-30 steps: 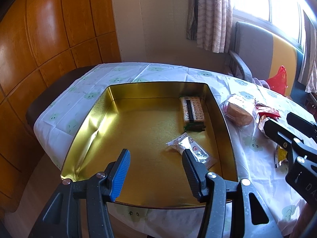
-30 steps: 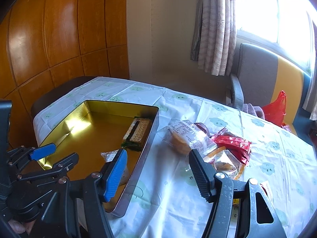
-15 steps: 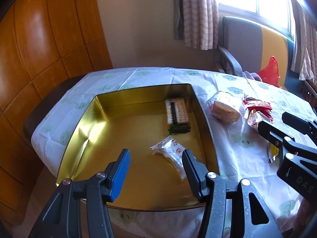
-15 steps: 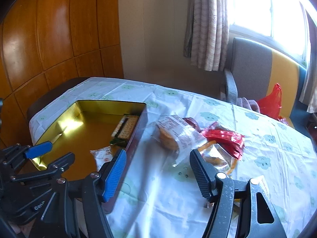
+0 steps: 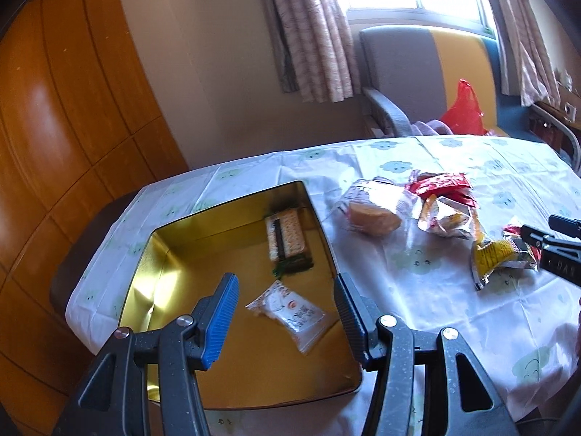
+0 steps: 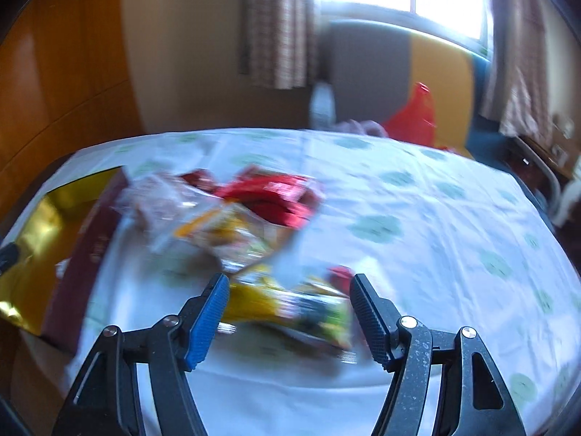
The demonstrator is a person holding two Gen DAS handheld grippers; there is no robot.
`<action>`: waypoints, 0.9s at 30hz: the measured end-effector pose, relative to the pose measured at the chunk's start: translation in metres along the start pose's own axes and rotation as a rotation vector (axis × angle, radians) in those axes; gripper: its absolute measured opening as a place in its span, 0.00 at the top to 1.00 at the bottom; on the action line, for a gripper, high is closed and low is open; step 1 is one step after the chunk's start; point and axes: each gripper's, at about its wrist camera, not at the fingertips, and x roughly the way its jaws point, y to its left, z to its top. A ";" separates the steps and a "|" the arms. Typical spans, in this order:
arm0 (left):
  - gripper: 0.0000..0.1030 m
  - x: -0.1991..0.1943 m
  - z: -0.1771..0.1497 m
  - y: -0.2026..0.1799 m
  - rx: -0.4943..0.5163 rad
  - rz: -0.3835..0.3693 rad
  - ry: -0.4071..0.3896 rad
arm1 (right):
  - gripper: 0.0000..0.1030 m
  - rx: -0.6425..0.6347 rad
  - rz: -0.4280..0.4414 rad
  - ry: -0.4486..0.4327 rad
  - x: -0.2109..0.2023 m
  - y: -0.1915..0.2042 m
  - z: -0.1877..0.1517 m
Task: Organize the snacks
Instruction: 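Release the pastry packet in the tin and withdraw the right gripper, then grasp the clear bread bun bag with the left gripper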
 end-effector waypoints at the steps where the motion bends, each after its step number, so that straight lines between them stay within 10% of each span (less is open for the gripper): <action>1: 0.46 0.000 0.001 -0.003 0.009 -0.006 0.001 | 0.32 0.015 -0.012 0.006 0.001 -0.008 -0.002; 27: 0.46 0.025 0.012 -0.057 0.118 -0.105 0.064 | 0.31 0.138 -0.064 0.053 0.020 -0.078 -0.018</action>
